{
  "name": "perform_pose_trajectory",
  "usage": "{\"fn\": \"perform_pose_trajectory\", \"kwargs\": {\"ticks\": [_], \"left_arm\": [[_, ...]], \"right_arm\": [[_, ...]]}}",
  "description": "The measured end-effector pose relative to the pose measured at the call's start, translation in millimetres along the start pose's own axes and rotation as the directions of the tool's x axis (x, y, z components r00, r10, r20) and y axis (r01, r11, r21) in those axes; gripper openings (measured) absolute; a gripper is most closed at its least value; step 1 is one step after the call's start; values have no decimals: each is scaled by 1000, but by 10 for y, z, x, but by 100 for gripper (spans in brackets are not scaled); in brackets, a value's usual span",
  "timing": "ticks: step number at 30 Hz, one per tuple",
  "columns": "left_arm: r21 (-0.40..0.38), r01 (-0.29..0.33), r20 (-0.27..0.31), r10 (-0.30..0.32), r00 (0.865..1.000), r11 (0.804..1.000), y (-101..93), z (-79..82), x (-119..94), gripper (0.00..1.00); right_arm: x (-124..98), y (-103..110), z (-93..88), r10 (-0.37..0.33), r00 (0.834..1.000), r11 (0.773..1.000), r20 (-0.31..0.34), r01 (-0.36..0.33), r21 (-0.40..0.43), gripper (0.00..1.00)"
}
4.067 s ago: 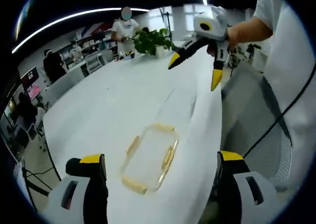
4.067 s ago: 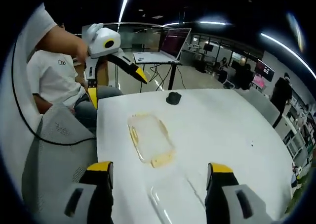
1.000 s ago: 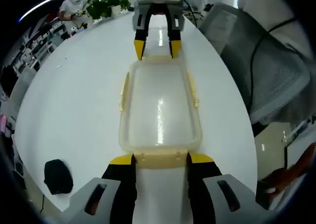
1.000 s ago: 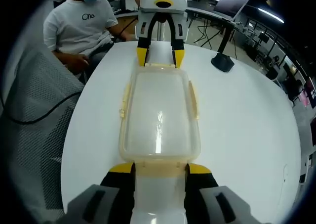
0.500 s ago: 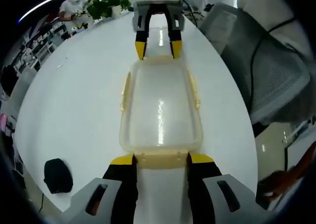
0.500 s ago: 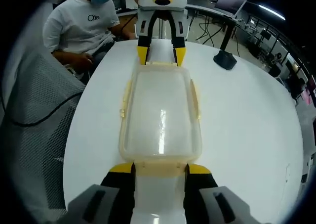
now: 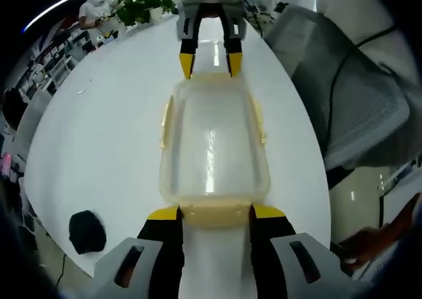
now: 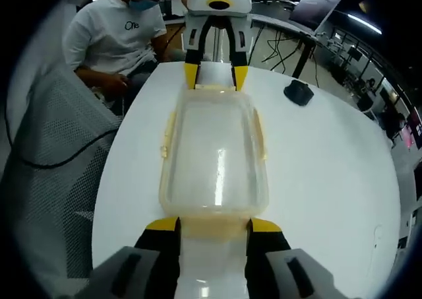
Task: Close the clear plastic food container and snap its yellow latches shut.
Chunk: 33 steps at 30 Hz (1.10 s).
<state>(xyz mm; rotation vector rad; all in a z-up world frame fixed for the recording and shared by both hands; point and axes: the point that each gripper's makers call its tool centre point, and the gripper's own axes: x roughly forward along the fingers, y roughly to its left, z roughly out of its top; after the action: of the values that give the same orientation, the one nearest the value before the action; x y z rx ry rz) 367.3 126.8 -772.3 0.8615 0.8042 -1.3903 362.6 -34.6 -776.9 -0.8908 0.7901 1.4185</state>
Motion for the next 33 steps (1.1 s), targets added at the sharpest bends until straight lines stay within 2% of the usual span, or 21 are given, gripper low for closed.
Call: {"fn": "perform_pose_trajectory", "kwargs": {"ticks": [6,11,21,27,33], "left_arm": [[-17,-10,-5,10,1000,1000,-33,118,-108,37],[-20,-16,-18,15,1000,1000,-82,228,-201,37],[-20,-31,-40,30,999,999,-125,558,-362,37],[-14,-41,-47,40,998,999,-115,782,-328,37],[-17,-41,-30,41,999,999,-123,1048,-245,37]], "right_arm": [[-145,28,36,21,1000,1000,19,-21,14,36],[-331,65,57,24,999,1000,27,-24,-10,36],[-621,108,7,11,999,1000,51,-10,-19,36],[-824,116,-135,0,999,1000,45,1,-17,36],[-986,130,-373,-4,1000,1000,27,5,-18,36]]}}
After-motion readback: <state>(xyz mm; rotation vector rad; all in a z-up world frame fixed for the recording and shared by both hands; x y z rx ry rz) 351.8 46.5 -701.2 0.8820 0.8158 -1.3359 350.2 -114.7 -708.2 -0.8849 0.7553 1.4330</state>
